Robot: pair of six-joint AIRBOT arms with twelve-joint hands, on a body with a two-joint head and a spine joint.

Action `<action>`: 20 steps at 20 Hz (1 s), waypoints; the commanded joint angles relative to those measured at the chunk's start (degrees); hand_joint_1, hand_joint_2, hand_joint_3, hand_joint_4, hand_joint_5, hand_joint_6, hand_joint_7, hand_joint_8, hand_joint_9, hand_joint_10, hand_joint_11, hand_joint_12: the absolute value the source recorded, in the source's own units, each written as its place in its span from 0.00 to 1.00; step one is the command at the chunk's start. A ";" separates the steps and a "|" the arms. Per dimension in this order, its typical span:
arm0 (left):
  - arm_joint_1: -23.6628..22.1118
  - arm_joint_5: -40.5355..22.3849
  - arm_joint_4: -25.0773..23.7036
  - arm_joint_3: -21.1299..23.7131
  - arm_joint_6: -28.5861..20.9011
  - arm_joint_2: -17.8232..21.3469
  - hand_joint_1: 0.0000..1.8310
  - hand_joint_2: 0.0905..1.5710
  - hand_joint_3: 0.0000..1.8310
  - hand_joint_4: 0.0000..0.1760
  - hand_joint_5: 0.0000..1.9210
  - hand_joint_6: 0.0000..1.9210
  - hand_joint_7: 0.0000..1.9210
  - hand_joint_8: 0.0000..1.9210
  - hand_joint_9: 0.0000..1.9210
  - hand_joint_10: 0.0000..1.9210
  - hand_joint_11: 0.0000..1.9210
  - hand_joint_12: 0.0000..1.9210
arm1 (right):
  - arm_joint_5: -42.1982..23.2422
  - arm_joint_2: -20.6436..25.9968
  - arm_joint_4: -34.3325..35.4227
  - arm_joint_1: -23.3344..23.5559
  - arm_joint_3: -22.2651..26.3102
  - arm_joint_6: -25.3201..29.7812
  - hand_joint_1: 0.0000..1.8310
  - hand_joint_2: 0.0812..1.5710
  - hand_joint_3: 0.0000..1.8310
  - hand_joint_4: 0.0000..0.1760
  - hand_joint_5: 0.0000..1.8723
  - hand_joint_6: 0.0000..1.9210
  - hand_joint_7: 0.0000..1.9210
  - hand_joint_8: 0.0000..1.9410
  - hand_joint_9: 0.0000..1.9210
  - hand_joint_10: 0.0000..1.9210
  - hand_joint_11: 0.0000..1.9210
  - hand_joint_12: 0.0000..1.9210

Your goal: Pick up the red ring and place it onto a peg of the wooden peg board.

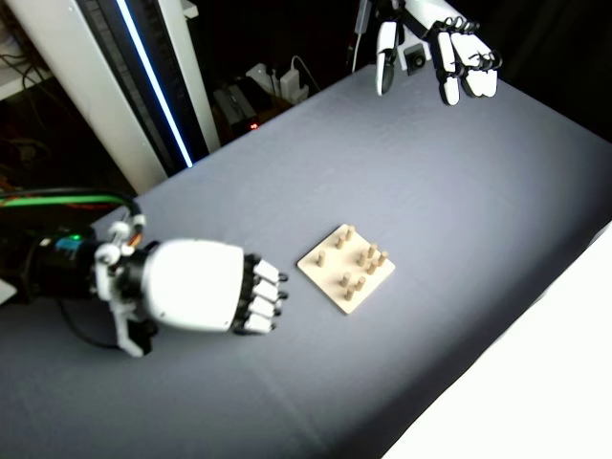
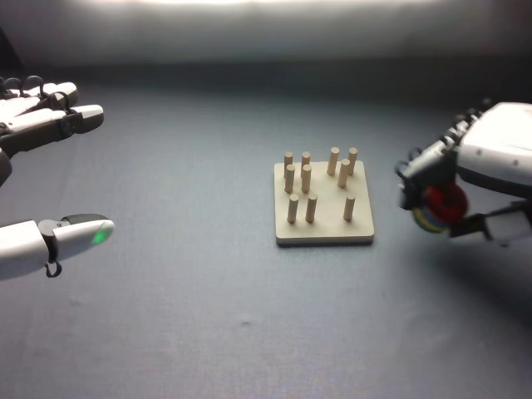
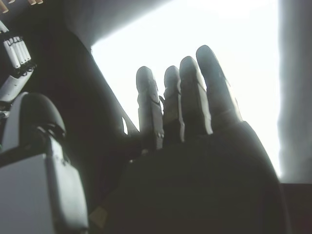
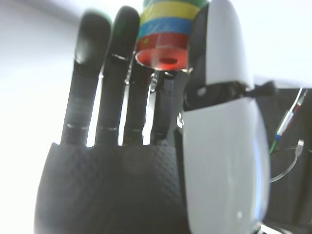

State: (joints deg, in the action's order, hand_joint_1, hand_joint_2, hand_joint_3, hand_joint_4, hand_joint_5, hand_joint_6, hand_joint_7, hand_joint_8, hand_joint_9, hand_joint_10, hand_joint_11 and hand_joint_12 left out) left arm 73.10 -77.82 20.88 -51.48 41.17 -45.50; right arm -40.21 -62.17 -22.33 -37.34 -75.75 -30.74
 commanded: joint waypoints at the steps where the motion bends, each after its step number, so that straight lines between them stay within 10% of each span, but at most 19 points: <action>1: -0.21 -7.27 -0.02 -0.31 -0.25 -0.10 0.38 0.63 0.00 0.00 0.23 0.00 0.13 0.00 0.10 0.00 0.00 0.33 | -6.56 -0.30 0.45 1.48 -0.11 -0.07 0.72 0.70 0.00 0.00 0.39 0.86 0.44 0.84 0.45 0.87 0.42 0.97; 2: -0.20 -7.26 -0.02 -0.32 -0.30 -0.12 0.37 0.63 0.00 0.00 0.23 0.00 0.13 0.00 0.10 0.00 0.00 0.33 | -6.55 -0.89 -0.66 2.70 -0.16 -0.06 0.71 0.68 0.00 0.00 0.38 0.87 0.42 0.89 0.44 0.93 0.43 0.99; 4: -0.20 -7.24 0.00 -0.44 -0.34 -0.26 0.38 0.62 0.00 0.00 0.23 0.00 0.13 0.00 0.10 0.00 0.00 0.32 | -6.54 -2.27 -2.24 4.62 -0.58 -0.05 0.67 0.72 0.00 0.00 0.45 0.56 0.48 0.67 0.45 0.75 0.41 0.85; 7: -0.20 -7.08 0.02 -0.65 -0.44 -0.40 0.38 0.62 0.00 0.00 0.22 0.00 0.13 0.00 0.10 0.00 0.00 0.31 | -6.51 -4.63 -2.89 6.36 -1.80 0.01 0.75 0.70 0.00 0.00 0.43 0.63 0.52 0.51 0.48 0.59 0.36 0.61; 20: -0.20 -6.83 -0.01 -0.79 -0.82 -0.71 0.42 0.64 0.00 0.00 0.21 0.00 0.12 0.00 0.10 0.00 0.00 0.32 | -2.14 -8.34 -4.21 8.21 -4.78 0.19 0.74 0.73 0.00 0.00 0.42 0.63 0.46 0.64 0.43 0.69 0.28 0.80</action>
State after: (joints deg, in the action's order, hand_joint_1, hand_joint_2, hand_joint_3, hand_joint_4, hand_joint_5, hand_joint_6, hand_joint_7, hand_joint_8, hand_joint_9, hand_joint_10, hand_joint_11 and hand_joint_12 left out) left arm 73.10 -77.65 20.78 -52.07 40.64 -45.98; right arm -36.95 -70.37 -27.97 -29.78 -80.29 -30.61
